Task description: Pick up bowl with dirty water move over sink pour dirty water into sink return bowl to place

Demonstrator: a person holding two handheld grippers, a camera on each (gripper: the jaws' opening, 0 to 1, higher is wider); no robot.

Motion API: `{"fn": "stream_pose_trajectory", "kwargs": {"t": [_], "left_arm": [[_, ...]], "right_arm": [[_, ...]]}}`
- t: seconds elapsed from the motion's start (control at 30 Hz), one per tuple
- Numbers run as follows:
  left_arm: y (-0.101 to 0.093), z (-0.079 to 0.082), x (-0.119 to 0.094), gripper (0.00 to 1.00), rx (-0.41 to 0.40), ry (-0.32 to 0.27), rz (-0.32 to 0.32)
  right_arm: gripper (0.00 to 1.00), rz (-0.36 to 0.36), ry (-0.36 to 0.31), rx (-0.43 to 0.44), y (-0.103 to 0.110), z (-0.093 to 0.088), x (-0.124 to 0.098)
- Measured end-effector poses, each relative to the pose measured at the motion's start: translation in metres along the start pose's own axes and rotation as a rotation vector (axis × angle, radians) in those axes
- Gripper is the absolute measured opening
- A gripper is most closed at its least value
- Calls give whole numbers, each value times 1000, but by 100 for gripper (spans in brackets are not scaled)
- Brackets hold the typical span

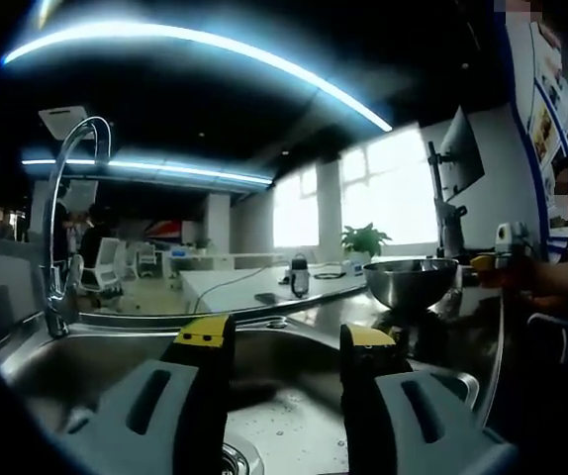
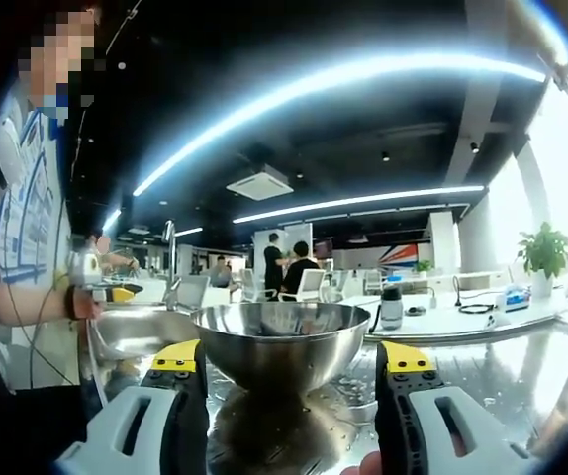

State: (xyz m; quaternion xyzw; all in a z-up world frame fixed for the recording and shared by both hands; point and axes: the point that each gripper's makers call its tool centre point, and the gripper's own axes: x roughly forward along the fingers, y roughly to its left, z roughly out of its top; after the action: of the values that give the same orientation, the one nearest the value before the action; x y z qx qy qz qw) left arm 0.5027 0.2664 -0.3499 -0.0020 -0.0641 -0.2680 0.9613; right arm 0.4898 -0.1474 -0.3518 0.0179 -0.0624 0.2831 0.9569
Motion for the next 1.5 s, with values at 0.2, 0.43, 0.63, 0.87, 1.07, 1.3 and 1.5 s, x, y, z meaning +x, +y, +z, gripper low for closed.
{"fn": "stream_pose_trajectory", "kwargs": {"t": [0.2, 0.43, 0.63, 0.87, 1.07, 1.3, 1.5], "left_arm": [[0, 0, 0, 41, 1, 0, 2], [0, 0, 0, 41, 3, 0, 3], [-1, 0, 0, 41, 3, -1, 2], [-1, 1, 0, 41, 1, -5, 1], [-1, 2, 0, 41, 0, -9, 1], [-1, 1, 0, 41, 5, -7, 1], [0, 1, 0, 41, 4, -6, 2]], "right_arm": [[62, -2, 0, 3, 0, 0, 0], [62, 0, -1, 7, 0, 0, 0], [61, -3, -10, 14, 0, 2, 0], [57, 13, -1, 22, 5, 0, 0], [57, 9, -3, 21, 3, 1, 0], [58, 6, -20, 42, 2, 4, -2], [61, 11, -56, 61, 2, 10, -4]]}}
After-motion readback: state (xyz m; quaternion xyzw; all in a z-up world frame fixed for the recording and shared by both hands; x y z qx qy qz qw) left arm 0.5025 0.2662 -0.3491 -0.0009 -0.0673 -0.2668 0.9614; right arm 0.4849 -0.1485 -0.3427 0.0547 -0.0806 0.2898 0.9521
